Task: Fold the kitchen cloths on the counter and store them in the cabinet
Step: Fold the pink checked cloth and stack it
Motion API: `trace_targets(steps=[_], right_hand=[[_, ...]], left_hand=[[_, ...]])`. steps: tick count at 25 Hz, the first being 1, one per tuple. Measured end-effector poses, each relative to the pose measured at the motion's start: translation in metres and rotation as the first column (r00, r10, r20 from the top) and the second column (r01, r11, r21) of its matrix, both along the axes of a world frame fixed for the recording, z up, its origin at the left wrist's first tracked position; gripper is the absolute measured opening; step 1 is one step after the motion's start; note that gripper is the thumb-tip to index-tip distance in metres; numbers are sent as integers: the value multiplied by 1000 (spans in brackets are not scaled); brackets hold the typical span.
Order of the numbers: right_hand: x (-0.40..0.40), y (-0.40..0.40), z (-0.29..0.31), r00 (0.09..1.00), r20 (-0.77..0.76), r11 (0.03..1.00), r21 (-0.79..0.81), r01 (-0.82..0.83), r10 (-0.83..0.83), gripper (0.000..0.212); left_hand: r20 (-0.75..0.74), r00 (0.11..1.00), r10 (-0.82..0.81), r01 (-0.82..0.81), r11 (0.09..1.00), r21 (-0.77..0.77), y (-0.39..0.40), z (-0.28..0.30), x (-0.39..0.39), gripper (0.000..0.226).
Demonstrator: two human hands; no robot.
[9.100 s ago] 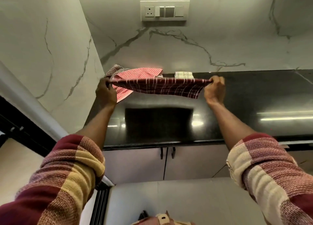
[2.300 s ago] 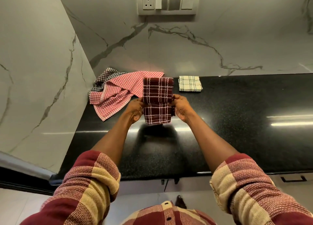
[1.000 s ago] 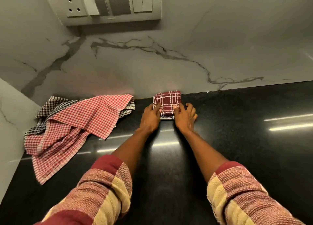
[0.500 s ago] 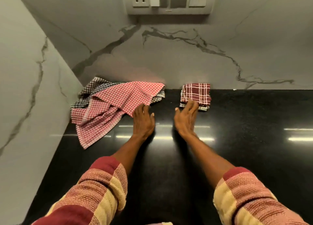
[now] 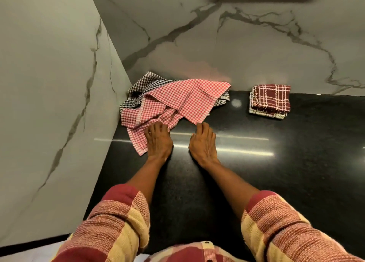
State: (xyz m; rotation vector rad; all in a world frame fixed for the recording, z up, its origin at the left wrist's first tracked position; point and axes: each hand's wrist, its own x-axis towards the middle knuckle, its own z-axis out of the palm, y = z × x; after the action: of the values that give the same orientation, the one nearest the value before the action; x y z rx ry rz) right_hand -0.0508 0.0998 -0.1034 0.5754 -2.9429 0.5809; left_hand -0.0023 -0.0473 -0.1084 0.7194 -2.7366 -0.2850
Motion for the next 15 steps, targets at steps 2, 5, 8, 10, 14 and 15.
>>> trace_targets(steps=[2,5,8,10,14,15], right_hand=[[-2,-1,-1,999,-38,1000,26,-12,13,42],[-2,-1,-3,998,-53,1000,17,-15,16,43],[-5,-3,-8,995,-101,1000,9,-12,13,45],[-5,-5,-12,995,-99,1000,-7,11,-11,49],[-3,-7,10,999,28,999,32,27,-28,57],[0,-10,24,997,66,1000,3,26,-26,66]], left_hand=[[-83,996,-38,32,997,-67,0,1,-6,22],[-204,963,-176,164,984,-76,-5,-7,-6,30],[-239,950,-201,203,979,-13,-4,-6,-6,31],[-200,960,-197,198,980,-14,-2,-5,-6,31],[-116,977,-180,198,967,160,-4,28,-9,34],[-140,978,-156,185,958,220,-3,49,-11,34]])
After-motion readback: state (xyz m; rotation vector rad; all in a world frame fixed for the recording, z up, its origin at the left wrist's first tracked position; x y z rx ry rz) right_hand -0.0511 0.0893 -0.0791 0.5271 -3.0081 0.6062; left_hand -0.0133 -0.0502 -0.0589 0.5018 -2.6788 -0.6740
